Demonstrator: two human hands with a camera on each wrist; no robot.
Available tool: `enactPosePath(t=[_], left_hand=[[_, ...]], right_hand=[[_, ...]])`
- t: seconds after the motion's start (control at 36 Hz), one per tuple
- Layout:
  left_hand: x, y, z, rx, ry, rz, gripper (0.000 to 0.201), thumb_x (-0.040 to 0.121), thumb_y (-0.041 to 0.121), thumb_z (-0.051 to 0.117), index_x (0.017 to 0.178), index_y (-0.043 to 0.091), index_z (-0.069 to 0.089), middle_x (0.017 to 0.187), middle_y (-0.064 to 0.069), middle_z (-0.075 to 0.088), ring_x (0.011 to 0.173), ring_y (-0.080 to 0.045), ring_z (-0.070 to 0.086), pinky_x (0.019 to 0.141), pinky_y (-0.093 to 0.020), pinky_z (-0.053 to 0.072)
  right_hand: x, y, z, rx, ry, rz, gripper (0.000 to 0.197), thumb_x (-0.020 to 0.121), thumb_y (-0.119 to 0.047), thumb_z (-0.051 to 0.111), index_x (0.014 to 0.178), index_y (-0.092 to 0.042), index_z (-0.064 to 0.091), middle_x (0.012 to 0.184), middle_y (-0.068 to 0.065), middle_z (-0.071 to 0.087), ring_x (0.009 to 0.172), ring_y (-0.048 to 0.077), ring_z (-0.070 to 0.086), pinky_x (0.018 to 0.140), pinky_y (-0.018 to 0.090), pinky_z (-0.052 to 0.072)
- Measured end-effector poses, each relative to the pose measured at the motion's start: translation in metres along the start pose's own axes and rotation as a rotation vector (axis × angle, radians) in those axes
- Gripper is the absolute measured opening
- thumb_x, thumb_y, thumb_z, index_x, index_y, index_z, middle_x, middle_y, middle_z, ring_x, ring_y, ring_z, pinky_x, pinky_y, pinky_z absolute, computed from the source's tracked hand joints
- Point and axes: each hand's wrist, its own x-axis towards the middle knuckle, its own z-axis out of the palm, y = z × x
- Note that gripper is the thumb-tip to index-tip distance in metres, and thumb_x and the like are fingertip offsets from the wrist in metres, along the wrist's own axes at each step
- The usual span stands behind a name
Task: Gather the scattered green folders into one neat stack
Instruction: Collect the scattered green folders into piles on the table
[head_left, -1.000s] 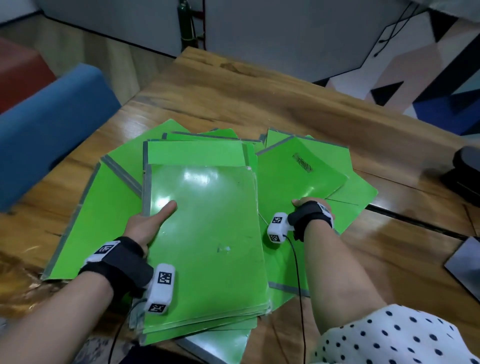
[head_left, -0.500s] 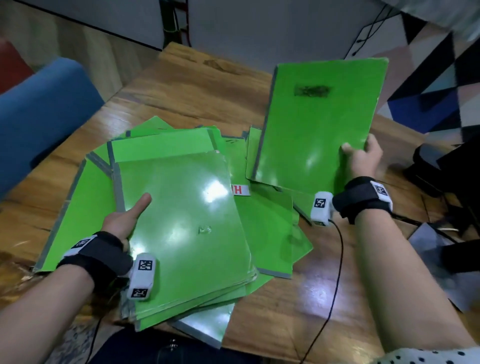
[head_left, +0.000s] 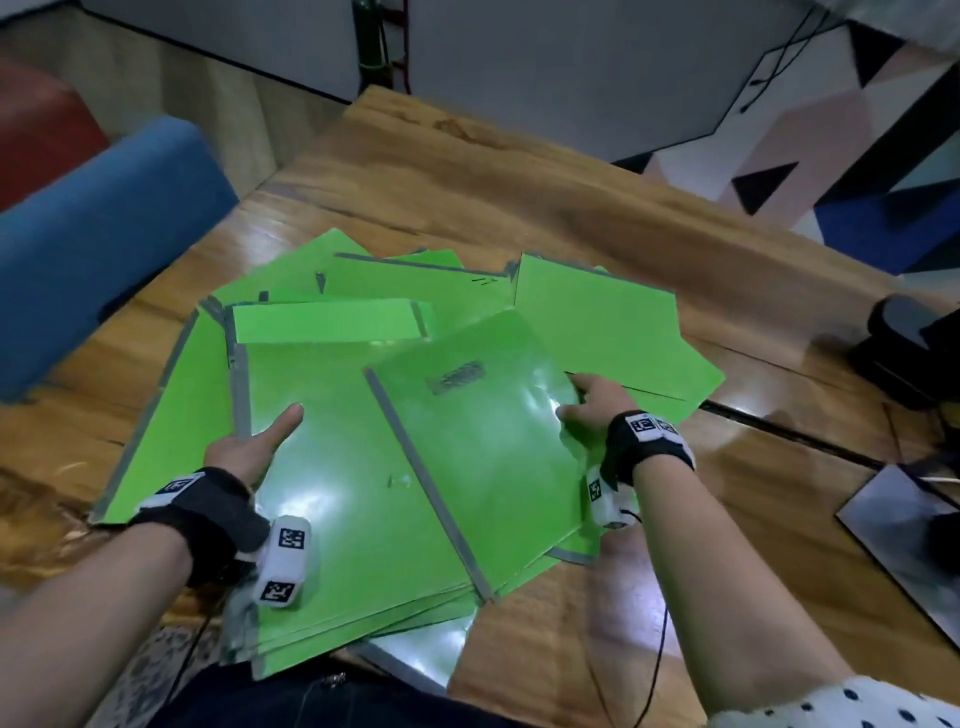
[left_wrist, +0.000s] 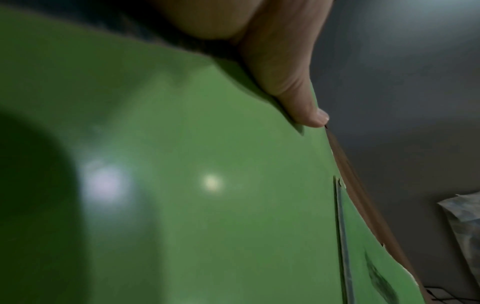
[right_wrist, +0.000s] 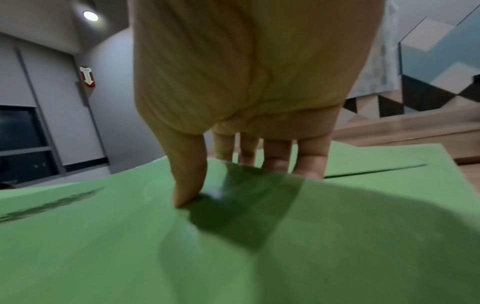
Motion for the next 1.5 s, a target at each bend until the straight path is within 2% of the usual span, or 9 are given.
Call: enactPosePath(t=[0.11,0.28,0.39,0.5,0.67,1.08,1.22,1.33,1.5], left_hand=[[0.002,-0.001,0.002,0.051,-0.003,-0.04,0.058,0.075,0.053,0.071,0.084,0.0,0.049,0.066,-0.003,0.037,0.067,-0.024,0.041,0.061,-0.032,0.036],[0.002,0.003,0.002,0.089,-0.028,0.001,0.088,0.077,0.052,0.068,0.133,-0.009,0.04,0.101,-0.016,0.052,0.092,-0.027,0.045,0.078,-0.032,0.037],[0.004,0.005,0.002,0.114,-0.047,-0.004,0.076,0.075,0.053,0.069,0.114,-0.009,0.051,0.105,-0.019,0.053,0.094,-0.028,0.044,0.078,-0.034,0.037],[-0.002,0.008,0.004,0.151,-0.067,0.015,0.095,0.075,0.055,0.069,0.138,-0.008,0.036,0.135,-0.024,0.047,0.104,-0.033,0.048,0.087,-0.037,0.039],[-0.009,0.005,0.014,0.186,-0.107,0.032,0.093,0.074,0.056,0.068,0.134,-0.009,0.04,0.114,-0.021,0.051,0.095,-0.029,0.045,0.08,-0.035,0.037],[-0.065,-0.01,0.07,0.165,-0.208,0.016,0.111,0.063,0.069,0.069,0.139,-0.005,0.037,0.136,-0.021,0.048,0.118,-0.035,0.049,0.095,-0.042,0.04],[-0.087,-0.007,0.09,0.17,-0.211,0.037,0.113,0.06,0.072,0.068,0.138,-0.004,0.038,0.136,-0.021,0.048,0.118,-0.035,0.05,0.1,-0.043,0.043],[-0.101,-0.003,0.107,0.197,-0.215,0.059,0.117,0.06,0.074,0.066,0.141,-0.003,0.034,0.142,-0.021,0.043,0.123,-0.036,0.048,0.105,-0.044,0.039],[-0.112,0.002,0.138,0.231,-0.225,0.09,0.111,0.066,0.072,0.064,0.139,-0.006,0.035,0.139,-0.021,0.045,0.117,-0.035,0.052,0.093,-0.037,0.044]], right_hand=[[0.013,-0.012,0.016,-0.117,-0.088,-0.012,0.096,0.069,-0.046,0.078,0.146,-0.017,0.029,0.152,0.005,0.029,0.133,0.028,0.04,0.107,0.046,0.036],[0.026,-0.025,0.027,-0.191,-0.062,0.1,0.116,0.056,-0.046,0.085,0.147,-0.013,0.022,0.155,0.013,0.013,0.131,0.037,0.041,0.102,0.051,0.043],[0.028,-0.024,0.023,-0.255,-0.079,0.132,0.105,0.053,-0.047,0.086,0.139,-0.013,0.036,0.145,0.012,0.037,0.122,0.035,0.05,0.096,0.051,0.047],[0.022,-0.017,0.008,-0.434,-0.087,0.138,0.074,0.056,-0.06,0.079,0.107,-0.009,0.063,0.109,0.01,0.065,0.094,0.027,0.064,0.085,0.04,0.055],[-0.02,0.004,-0.022,-0.205,-0.151,0.192,0.072,0.077,-0.033,0.076,0.134,-0.001,0.045,0.13,0.015,0.058,0.117,0.03,0.056,0.099,0.039,0.044],[-0.119,0.084,-0.101,-0.132,-0.072,0.217,0.084,0.08,-0.021,0.074,0.149,-0.012,0.026,0.152,0.006,0.034,0.136,0.027,0.037,0.11,0.044,0.03],[-0.138,0.087,-0.146,-0.263,0.029,0.154,0.068,0.077,-0.022,0.077,0.136,-0.006,0.048,0.129,0.012,0.059,0.112,0.026,0.057,0.088,0.032,0.043],[-0.157,0.08,-0.186,-0.308,0.111,0.114,0.034,0.074,-0.02,0.079,0.1,-0.004,0.063,0.087,0.008,0.063,0.085,0.023,0.055,0.073,0.028,0.04],[-0.185,0.067,-0.229,-0.218,0.284,0.025,0.065,0.079,-0.019,0.074,0.136,-0.006,0.046,0.136,0.012,0.053,0.12,0.029,0.051,0.098,0.037,0.039]])
